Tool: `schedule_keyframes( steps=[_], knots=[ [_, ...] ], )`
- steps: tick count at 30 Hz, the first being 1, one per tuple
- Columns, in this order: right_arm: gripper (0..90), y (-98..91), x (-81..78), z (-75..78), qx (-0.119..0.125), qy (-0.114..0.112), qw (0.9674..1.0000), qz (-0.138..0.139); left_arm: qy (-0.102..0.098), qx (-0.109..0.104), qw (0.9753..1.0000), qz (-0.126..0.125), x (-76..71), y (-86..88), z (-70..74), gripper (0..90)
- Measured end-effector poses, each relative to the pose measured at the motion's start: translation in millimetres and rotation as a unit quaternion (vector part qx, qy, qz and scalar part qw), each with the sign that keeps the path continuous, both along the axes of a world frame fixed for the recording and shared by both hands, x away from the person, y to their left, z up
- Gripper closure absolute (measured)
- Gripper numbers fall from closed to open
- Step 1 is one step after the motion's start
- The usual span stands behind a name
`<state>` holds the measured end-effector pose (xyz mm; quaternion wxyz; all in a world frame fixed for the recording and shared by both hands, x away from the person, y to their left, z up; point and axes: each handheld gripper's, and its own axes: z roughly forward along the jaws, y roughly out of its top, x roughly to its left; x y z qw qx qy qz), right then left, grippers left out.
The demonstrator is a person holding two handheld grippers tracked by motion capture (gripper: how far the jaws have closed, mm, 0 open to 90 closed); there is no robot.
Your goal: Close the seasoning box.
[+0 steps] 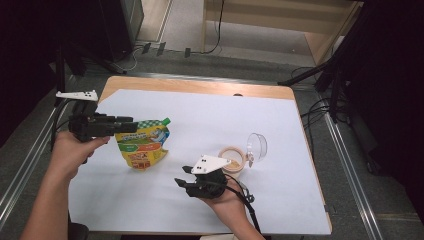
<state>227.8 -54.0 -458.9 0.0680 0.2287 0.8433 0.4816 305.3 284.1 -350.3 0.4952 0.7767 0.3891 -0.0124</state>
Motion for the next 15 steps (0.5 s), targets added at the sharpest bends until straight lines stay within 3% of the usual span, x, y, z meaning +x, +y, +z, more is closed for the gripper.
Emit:
schedule_keyframes(
  steps=[7, 15],
  knots=[
    [63.5, -17.3, 5.6, 19.3, 0.002, 0.011, 0.9999, -0.012, -0.016, 0.007, 0.9998, 0.01, 4.8, 0.8, 20.3, 48.5],
    [79.7, -51.4, 16.0, 43.0, 0.012, 0.038, 0.9987, -0.03, -0.025, -0.001, 0.9991, 0.034, 21.2, 12.8, 24.4, 44.5]
  ],
)
